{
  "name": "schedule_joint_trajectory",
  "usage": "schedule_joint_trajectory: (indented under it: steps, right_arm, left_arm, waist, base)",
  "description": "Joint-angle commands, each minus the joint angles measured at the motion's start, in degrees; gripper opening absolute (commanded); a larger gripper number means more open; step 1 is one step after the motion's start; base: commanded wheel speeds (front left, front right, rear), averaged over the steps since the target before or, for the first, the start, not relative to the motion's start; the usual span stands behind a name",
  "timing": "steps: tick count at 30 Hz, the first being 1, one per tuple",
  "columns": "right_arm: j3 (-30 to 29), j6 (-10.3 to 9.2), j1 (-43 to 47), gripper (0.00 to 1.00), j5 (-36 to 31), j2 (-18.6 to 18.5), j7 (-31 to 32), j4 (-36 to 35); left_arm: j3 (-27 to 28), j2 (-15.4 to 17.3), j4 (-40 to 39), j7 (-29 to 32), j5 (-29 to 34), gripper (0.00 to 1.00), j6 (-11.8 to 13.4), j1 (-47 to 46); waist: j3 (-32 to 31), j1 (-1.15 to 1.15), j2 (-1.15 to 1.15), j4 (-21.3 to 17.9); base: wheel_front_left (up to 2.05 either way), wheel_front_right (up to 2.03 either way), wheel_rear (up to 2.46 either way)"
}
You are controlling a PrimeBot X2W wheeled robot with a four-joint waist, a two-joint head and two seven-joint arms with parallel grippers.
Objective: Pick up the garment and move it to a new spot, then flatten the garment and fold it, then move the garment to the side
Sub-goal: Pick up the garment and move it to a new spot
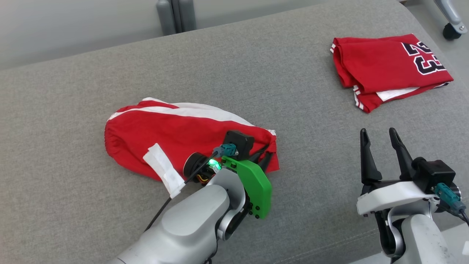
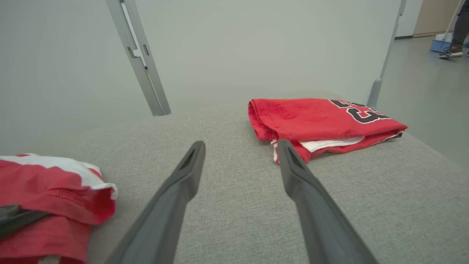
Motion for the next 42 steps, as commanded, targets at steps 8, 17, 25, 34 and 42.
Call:
schedule_joint_trajectory:
  steps: [8, 17, 25, 34, 42]
  right_arm:
    - [0.0, -0.09, -1.2, 1.00, 0.1, -0.1, -1.0, 1.6]
    - [-1.5, -0.09, -0.4, 1.00, -2.3, -0.1, -0.9, 1.5]
    - [-3.4, -0.09, 2.0, 1.00, -5.2, -0.1, 1.4, -0.3]
    - [-3.8, -0.09, 5.9, 1.00, -6.1, -0.1, 3.9, -3.2]
    - [-2.7, -0.09, 9.6, 1.00, -4.9, -0.1, 4.3, -4.7]
  left_arm:
    - [-4.1, 0.4, 1.6, -7.7, -4.7, 1.00, 0.4, -3.6]
    - [-6.0, 0.4, 4.8, -11.7, -3.3, 1.00, 0.1, -7.6]
    - [-0.1, 1.3, 7.8, -12.4, -0.7, 1.00, 1.4, -5.0]
    - [13.4, 7.2, -0.2, -12.4, 7.2, 1.00, 5.8, 7.0]
    - [24.5, 10.0, -9.6, -12.3, 13.6, 1.00, 8.1, 21.7]
  waist:
    - [0.9, 0.00, 0.00, 0.3]
    - [-3.6, 0.00, 0.00, 5.0]
    - [-9.2, 0.00, 0.00, 10.3]
    - [-11.9, 0.00, 0.00, 14.9]
    - [-12.9, 0.00, 0.00, 16.4]
  base:
    - [0.00, 0.00, 0.00]
    - [0.00, 0.00, 0.00]
    - [0.00, 0.00, 0.00]
    - [0.00, 0.00, 0.00]
    - [0.00, 0.00, 0.00]
